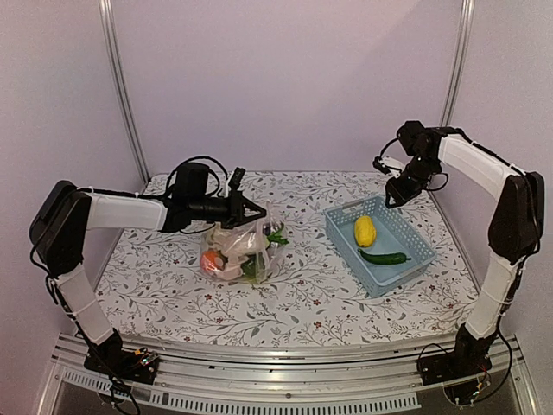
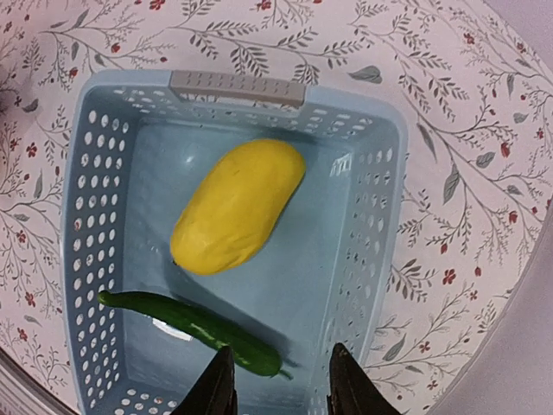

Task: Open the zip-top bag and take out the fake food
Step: Place the fake vegetable in the bin, then pick up the fake vegetable from the zipper food storage bag.

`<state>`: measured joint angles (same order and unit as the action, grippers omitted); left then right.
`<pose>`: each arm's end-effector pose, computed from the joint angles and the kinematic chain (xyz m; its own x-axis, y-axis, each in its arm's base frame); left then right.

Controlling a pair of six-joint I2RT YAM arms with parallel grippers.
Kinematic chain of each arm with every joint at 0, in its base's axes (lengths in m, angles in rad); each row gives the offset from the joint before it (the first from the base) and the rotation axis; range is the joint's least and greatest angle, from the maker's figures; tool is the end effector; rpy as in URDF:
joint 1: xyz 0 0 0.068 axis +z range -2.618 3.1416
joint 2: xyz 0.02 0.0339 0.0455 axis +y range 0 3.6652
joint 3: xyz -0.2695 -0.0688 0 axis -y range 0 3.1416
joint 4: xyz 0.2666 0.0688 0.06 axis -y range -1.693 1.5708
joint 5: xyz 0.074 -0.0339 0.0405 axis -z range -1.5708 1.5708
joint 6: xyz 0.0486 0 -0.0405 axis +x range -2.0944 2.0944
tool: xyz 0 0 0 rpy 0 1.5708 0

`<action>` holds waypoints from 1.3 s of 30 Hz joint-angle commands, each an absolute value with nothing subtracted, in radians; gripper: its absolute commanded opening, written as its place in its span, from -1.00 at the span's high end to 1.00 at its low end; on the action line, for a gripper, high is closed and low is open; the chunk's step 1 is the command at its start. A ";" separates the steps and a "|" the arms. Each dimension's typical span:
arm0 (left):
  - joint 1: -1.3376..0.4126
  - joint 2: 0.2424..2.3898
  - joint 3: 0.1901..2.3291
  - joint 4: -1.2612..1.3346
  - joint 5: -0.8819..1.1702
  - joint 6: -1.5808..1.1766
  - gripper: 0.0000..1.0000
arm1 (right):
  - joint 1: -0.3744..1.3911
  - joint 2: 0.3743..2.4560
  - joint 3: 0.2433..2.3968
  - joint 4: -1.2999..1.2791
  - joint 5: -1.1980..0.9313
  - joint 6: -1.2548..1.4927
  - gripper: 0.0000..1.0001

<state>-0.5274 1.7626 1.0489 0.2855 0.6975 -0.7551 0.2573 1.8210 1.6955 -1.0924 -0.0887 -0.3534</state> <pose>0.3415 -0.2350 0.2027 -0.8717 -0.1002 -0.4797 0.4027 0.4114 -0.8177 0.3868 0.1062 0.2859 -0.7534 -0.5547 -0.3530 -0.5797 0.8138 -0.0416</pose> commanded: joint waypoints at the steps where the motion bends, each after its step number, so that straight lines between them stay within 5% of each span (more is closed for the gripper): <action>1: -0.526 1.730 1.071 0.251 0.688 -0.720 1.00 | 0.235 1.866 1.917 -1.097 -0.093 -0.320 0.25; 14: -0.526 1.727 1.079 0.229 0.683 -0.697 1.00 | 0.481 1.843 1.773 -0.939 -0.567 -0.228 0.22; 24: -0.525 1.732 1.083 0.228 0.688 -0.688 1.00 | 0.609 2.062 1.932 -0.902 -0.824 -0.023 0.22; 39: -0.520 1.740 1.068 0.264 0.686 -0.703 1.00 | 0.678 2.229 1.993 -0.825 -0.754 0.267 -0.01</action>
